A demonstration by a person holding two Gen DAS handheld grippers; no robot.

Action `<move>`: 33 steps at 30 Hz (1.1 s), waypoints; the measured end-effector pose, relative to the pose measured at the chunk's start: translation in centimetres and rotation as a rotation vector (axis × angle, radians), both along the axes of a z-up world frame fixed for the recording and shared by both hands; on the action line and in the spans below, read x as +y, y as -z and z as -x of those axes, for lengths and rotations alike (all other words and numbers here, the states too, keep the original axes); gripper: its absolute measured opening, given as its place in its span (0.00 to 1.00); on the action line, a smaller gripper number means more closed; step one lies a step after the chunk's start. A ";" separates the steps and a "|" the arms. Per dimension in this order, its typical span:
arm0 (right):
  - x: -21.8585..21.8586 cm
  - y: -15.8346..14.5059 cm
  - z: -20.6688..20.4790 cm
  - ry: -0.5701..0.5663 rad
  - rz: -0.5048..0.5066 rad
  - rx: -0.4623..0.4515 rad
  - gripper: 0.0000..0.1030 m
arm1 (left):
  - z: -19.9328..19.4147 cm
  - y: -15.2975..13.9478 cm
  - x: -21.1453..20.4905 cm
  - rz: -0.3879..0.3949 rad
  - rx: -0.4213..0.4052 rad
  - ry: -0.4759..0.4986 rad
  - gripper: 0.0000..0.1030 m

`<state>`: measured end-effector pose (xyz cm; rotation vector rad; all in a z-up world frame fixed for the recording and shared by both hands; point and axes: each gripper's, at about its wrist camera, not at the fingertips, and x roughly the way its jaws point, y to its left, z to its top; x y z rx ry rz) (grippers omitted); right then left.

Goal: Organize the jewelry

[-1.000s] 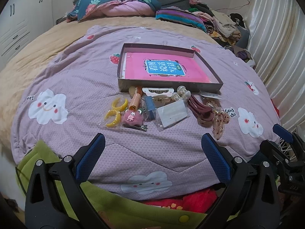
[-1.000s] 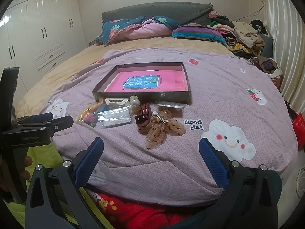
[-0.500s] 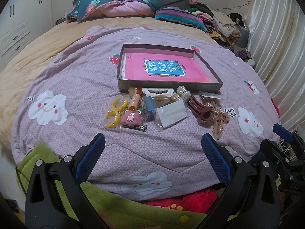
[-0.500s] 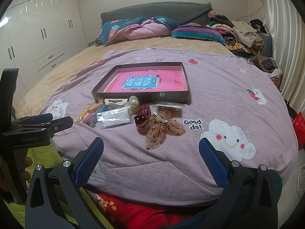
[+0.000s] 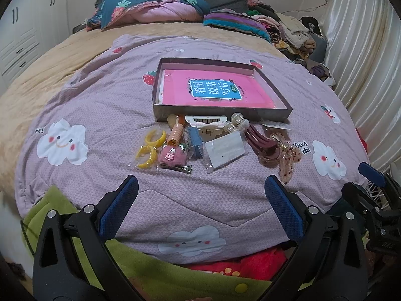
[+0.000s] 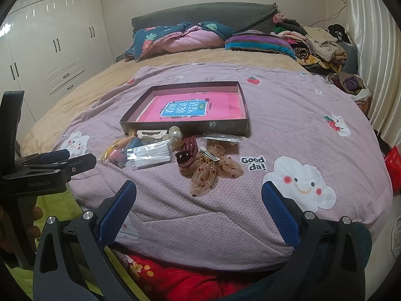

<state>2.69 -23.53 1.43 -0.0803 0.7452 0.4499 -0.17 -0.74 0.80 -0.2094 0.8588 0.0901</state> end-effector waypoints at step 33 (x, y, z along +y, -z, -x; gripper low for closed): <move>2.3 0.2 -6.0 -0.086 -0.021 0.057 0.96 | -1.8 1.9 7.1 0.019 0.037 -0.161 0.92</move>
